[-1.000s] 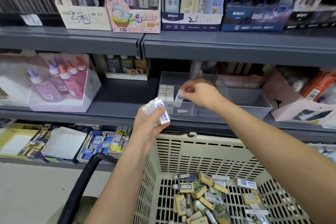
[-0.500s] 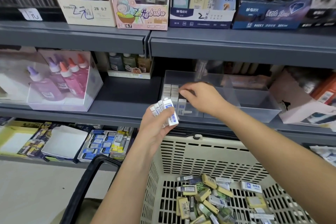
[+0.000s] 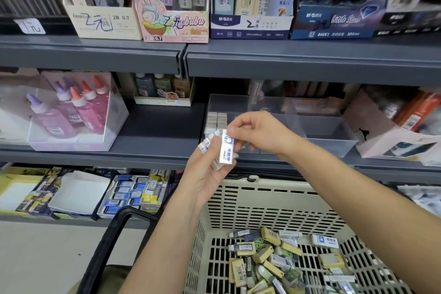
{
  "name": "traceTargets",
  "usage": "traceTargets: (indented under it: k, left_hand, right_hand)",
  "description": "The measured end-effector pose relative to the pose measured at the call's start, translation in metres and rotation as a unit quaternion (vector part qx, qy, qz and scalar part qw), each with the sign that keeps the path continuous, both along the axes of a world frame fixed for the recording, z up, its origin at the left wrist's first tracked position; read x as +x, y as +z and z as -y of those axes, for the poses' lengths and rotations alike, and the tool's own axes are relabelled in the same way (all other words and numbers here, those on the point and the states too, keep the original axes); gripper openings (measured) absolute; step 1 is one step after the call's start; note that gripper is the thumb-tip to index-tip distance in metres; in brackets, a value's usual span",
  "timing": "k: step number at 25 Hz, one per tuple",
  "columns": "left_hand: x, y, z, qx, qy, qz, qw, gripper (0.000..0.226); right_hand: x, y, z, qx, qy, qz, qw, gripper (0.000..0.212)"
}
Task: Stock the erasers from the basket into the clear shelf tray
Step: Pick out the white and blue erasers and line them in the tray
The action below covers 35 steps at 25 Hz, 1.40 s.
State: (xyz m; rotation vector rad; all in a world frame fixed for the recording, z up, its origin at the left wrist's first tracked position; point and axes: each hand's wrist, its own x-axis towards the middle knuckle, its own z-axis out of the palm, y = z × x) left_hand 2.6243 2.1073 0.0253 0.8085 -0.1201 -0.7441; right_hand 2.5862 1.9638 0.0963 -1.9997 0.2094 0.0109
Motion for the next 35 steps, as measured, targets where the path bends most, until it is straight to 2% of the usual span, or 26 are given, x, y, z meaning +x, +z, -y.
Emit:
traceTargets:
  k: [2, 5, 6, 8, 11, 17, 20, 22, 25, 29, 31, 33, 35]
  left_hand:
    - [0.002, 0.001, 0.000, 0.000, 0.028, -0.035, 0.999, 0.035]
    - [0.006, 0.001, -0.004, 0.009, 0.068, -0.056, 0.996, 0.031]
    - [0.007, 0.001, -0.005, 0.014, 0.077, -0.056, 0.995, 0.029]
    - [0.008, 0.001, -0.006, 0.027, 0.091, -0.051, 0.994, 0.023]
    - [0.009, 0.000, -0.007, 0.040, 0.108, -0.044, 0.992, 0.015]
    - [0.012, 0.000, -0.007, 0.038, 0.102, -0.053, 0.993, 0.014]
    - [0.010, 0.001, -0.007, 0.035, 0.086, -0.057, 0.994, 0.019]
    - [0.009, 0.002, -0.007, 0.032, 0.071, -0.046, 0.996, 0.028]
    - [0.008, 0.003, -0.007, 0.030, 0.048, -0.018, 0.998, 0.035]
    - [0.005, 0.003, -0.006, 0.042, 0.028, 0.015, 0.999, 0.039]
    - [0.006, 0.001, -0.006, 0.049, 0.050, 0.003, 0.998, 0.027]
    - [0.010, 0.000, -0.006, 0.056, 0.085, -0.017, 0.995, 0.014]
    - [0.013, 0.000, -0.008, 0.065, 0.102, -0.009, 0.993, 0.012]
  right_hand:
    - [0.003, 0.004, 0.009, 0.019, -0.013, -0.002, 1.000, 0.010]
    - [0.017, 0.009, 0.026, 0.032, -0.089, 0.031, 0.995, 0.008]
    - [0.024, 0.006, 0.031, 0.009, -0.122, 0.046, 0.991, 0.016]
    - [0.037, -0.002, 0.036, -0.094, -0.168, 0.057, 0.980, 0.026]
    - [0.050, -0.022, 0.032, -0.227, -0.140, 0.018, 0.964, 0.019]
    - [0.053, -0.041, 0.024, -0.271, -0.062, -0.037, 0.960, 0.006]
    - [0.046, -0.034, 0.023, -0.323, -0.046, -0.032, 0.945, 0.020]
    - [0.037, -0.025, 0.016, -0.345, -0.057, 0.034, 0.936, 0.025]
    - [0.024, -0.014, -0.002, -0.224, -0.011, 0.090, 0.970, 0.022]
    - [0.016, -0.004, -0.004, -0.120, 0.038, 0.024, 0.992, 0.010]
    - [0.014, 0.001, 0.007, -0.066, 0.036, 0.008, 0.997, 0.009]
    - [0.013, 0.005, 0.020, -0.028, -0.010, 0.016, 0.999, 0.011]
    - [0.021, 0.007, 0.033, -0.004, -0.100, 0.045, 0.994, 0.017]
